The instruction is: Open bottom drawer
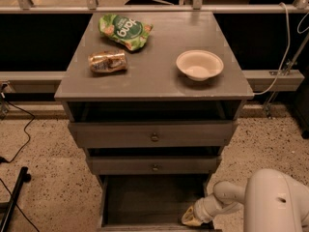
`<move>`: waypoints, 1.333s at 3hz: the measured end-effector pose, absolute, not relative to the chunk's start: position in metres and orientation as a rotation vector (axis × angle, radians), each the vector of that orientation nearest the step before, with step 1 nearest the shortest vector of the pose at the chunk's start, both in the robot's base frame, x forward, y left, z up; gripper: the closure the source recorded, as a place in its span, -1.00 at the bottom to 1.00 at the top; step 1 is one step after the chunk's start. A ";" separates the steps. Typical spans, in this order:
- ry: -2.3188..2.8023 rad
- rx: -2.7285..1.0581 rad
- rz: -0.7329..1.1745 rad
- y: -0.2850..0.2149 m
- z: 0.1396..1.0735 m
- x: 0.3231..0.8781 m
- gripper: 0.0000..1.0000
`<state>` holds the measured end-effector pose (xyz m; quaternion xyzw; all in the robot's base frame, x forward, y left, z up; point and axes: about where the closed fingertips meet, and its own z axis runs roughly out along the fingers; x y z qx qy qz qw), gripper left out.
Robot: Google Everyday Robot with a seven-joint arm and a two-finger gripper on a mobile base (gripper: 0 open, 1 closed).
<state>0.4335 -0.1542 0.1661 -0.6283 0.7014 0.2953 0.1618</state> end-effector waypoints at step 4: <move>1.673 -1.824 0.501 -0.252 0.278 0.408 -0.47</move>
Offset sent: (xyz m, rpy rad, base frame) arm -0.0158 -0.0522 0.0949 0.0719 -0.3920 -0.0160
